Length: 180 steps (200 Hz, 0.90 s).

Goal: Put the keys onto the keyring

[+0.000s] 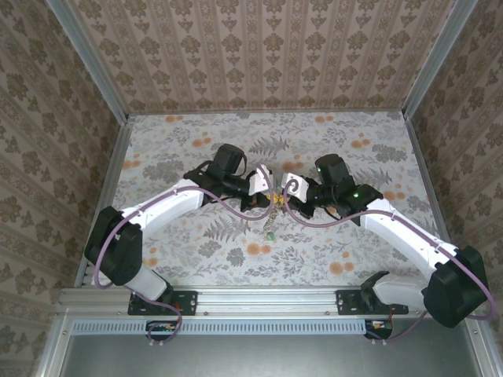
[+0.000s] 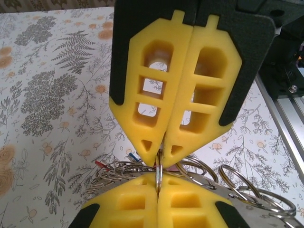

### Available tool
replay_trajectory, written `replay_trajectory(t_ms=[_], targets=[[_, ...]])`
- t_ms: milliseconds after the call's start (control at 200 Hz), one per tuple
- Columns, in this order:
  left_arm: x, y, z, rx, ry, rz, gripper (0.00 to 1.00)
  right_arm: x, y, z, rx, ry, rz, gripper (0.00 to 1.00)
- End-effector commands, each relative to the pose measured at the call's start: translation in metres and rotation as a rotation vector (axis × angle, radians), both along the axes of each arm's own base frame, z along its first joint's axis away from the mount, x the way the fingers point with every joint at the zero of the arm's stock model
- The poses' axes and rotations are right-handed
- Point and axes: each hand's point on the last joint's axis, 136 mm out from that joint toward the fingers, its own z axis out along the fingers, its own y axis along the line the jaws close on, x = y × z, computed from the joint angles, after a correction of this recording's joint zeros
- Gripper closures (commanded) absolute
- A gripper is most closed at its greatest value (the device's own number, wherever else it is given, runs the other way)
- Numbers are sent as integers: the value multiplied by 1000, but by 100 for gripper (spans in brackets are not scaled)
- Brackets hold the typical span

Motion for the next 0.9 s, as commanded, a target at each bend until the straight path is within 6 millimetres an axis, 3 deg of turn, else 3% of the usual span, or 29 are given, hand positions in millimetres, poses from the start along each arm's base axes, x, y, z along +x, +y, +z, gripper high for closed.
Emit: replay_trajectory(t_ms=[0,170,270,475,565,620,740,895], targets=[[-12,-6,26,-118,13,-87,100,-6,5,19,111,-23,64,94],[-22,-7,51,-248,48,-151,100,-5,6,13,238,58,70,84],[-24,-7,60,-294,64,-169,100,0,6,8,267,71,58,84],[-23,-6,60,-296,80,-169,100,4,5,13,290,68,53,98],[-18,-6,53,-272,81,-132,100,5,4,19,282,57,51,100],[-12,-5,44,-227,70,-98,92,6,3,20,258,55,43,100],[0,-4,18,-98,35,-16,85,7,2,19,180,32,28,100],[8,-8,-8,51,-9,35,84,7,3,20,124,10,33,100]])
